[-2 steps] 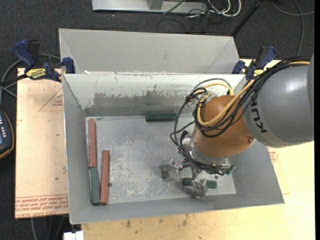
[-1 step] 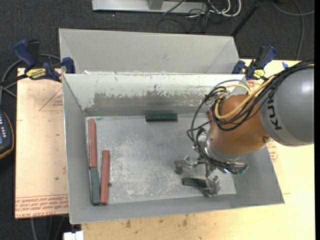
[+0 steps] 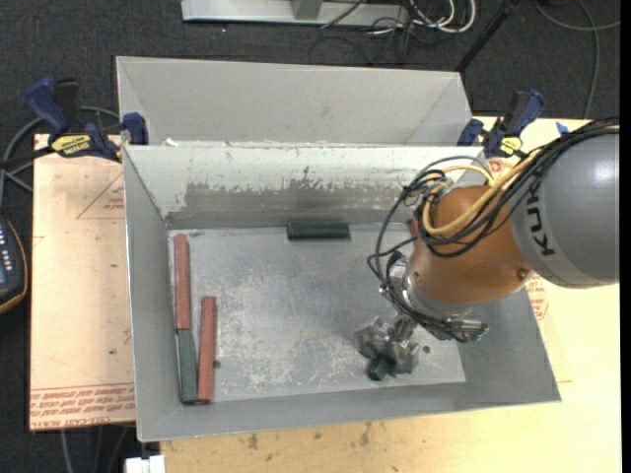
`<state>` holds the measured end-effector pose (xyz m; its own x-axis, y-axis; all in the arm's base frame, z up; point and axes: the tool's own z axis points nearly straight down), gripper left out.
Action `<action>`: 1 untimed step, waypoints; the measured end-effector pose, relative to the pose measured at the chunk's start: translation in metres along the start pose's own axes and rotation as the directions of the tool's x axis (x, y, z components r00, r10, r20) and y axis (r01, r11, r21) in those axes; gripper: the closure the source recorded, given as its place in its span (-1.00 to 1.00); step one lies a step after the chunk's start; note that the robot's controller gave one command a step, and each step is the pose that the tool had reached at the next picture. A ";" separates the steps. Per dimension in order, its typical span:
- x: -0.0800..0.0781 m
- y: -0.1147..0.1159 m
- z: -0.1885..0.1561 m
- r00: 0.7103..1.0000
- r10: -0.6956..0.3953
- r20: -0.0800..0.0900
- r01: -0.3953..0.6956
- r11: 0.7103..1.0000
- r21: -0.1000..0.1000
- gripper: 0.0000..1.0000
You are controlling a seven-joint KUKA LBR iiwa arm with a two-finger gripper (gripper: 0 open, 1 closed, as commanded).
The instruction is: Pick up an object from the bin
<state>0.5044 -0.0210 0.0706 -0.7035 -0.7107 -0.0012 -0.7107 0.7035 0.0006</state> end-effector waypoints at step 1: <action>-0.002 0.000 -0.149 0.996 -0.084 0.007 0.084 0.996 0.008 1.00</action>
Offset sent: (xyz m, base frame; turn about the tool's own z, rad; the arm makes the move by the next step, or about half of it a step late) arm -0.0011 0.0003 0.1452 -0.0876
